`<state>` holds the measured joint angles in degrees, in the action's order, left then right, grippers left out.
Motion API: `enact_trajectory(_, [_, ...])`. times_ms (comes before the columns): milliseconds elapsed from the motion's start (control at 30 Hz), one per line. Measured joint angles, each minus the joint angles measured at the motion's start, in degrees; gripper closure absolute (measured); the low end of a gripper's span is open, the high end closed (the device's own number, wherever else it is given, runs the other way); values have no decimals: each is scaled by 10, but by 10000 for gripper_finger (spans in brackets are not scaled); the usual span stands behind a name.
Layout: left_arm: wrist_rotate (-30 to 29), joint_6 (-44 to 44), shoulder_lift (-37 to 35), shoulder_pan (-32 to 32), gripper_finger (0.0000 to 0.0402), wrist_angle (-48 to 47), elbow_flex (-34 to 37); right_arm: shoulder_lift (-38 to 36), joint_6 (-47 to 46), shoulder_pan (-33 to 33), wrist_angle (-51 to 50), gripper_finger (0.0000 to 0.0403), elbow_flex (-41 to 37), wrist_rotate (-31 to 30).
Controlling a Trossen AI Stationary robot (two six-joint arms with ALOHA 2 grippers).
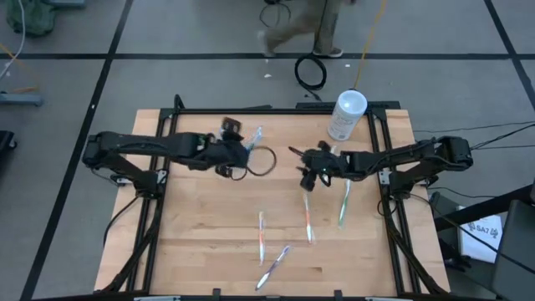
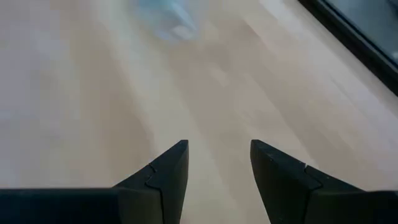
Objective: Pick & Place toothbrushing station
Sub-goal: Put the top green toothbrush into the right compartment of the transparent organizer
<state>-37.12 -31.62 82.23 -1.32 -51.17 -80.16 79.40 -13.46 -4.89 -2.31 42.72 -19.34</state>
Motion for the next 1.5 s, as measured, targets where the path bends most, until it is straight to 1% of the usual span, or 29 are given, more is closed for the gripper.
enact_trajectory(100, [27, 134, -39, 5, 264, -37, 0, -1, -71, -18, -63, 236, 0, -18])
enact_trajectory(200, [78, 245, -76, 11, 269, -106, 0, -2, -133, -43, -121, 236, 0, -21])
enact_trajectory(267, [109, 303, -94, 12, 270, -129, 1, -2, -194, -59, -160, 236, 0, -49])
enact_trajectory(333, [119, 329, -117, 3, 269, -142, 17, -2, -267, -68, -189, 236, -2, -91])
enact_trajectory(400, [107, 338, -145, -4, 268, -130, 36, -2, -293, -72, -191, 236, -15, -125])
enact_trajectory(500, [100, 380, -200, -10, 270, -119, 91, -2, -312, -78, -190, 236, -29, -130])
enact_trajectory(600, [94, 419, -262, -19, 270, -59, 169, -2, -343, -82, -190, 236, -35, -110])
enact_trajectory(667, [95, 437, -298, -24, 270, -12, 226, -2, -327, -82, -193, 236, -38, -111])
enact_trajectory(767, [98, 448, -337, -30, 270, 77, 304, -5, -331, -86, -197, 236, -38, -153])
enact_trajectory(800, [102, 449, -347, -30, 270, 105, 327, -7, -337, -87, -198, 236, -38, -158])
enact_trajectory(933, [106, 449, -360, -33, 270, 195, 400, -8, -372, -86, -220, 236, -38, -170])
enact_trajectory(1000, [113, 453, -358, -33, 270, 216, 425, -8, -403, -86, -244, 236, -39, -193])
enact_trajectory(1067, [117, 457, -355, -33, 270, 233, 443, -8, -439, -87, -246, 236, -51, -215])
enact_trajectory(1133, [117, 456, -352, -33, 270, 243, 454, -8, -475, -89, -224, 236, -70, -217])
enact_trajectory(1200, [117, 455, -353, -33, 270, 242, 458, -8, -489, -93, -169, 236, -96, -212])
enact_trajectory(1333, [117, 454, -353, -32, 270, 255, 457, 0, -479, -96, -21, 236, -154, -212])
enact_trajectory(1400, [116, 448, -353, -32, 270, 272, 457, -1, -460, -101, 49, 236, -172, -215])
enact_trajectory(1500, [117, 432, -353, -32, 270, 295, 457, -1, -440, -107, 76, 236, -187, -214])
